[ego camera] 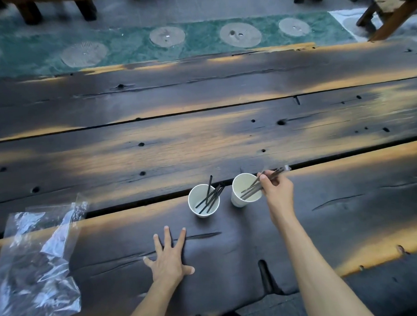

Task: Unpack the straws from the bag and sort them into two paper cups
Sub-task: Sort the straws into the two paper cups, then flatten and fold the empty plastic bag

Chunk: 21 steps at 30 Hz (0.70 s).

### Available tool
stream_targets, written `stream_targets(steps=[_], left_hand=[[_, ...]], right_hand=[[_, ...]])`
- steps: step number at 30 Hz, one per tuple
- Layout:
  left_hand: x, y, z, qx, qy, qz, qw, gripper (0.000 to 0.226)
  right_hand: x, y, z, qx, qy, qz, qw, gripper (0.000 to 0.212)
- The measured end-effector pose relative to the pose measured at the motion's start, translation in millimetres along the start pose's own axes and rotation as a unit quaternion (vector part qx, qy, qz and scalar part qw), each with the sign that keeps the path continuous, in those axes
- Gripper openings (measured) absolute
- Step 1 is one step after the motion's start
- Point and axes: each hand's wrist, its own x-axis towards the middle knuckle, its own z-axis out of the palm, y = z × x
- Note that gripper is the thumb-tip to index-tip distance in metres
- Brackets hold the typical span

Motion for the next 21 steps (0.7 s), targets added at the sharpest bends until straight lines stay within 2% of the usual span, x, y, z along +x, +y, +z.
stream_targets(steps=[2, 6, 8, 10, 13, 15, 18, 21], left_hand=[[-0.1, -0.6, -0.2, 0.000, -0.003, 0.000, 1.000, 0.119], [1.1, -2.6, 0.7, -0.017, 0.000, 0.001, 1.000, 0.114], [-0.4, -5.1, -1.4, -0.032, -0.002, 0.005, 0.999, 0.108], [-2.0, -11.0, -2.9, -0.068, 0.004, 0.016, 0.998, 0.102], [-8.9, -28.6, -4.8, -0.164, 0.057, 0.032, 0.984, 0.092], [-18.1, -45.8, -6.8, -0.275, 0.100, 0.032, 0.956, 0.085], [-32.3, -83.1, -7.1, -0.434, 0.142, -0.023, 0.889, 0.065], [-46.9, -125.1, -7.4, -0.597, 0.134, -0.136, 0.779, 0.044]], right_hand=[[1.5, 0.7, -1.5, -0.006, -0.008, 0.006, 1.000, 0.009], [0.5, -9.3, -8.3, -0.027, 0.009, 0.000, 1.000, 0.038], [-0.8, -16.4, -11.4, -0.021, 0.016, -0.007, 1.000, 0.045], [-5.8, -27.1, -11.2, -0.033, 0.052, -0.033, 0.998, 0.044], [-25.1, -45.3, 0.2, -0.021, 0.099, -0.115, 0.988, 0.036], [-46.1, -54.0, 19.2, -0.003, 0.085, -0.151, 0.985, 0.033], [-82.5, -51.9, 65.5, 0.004, -0.002, -0.159, 0.987, 0.027], [-119.9, -31.7, 119.8, 0.018, -0.116, -0.115, 0.986, 0.023]])
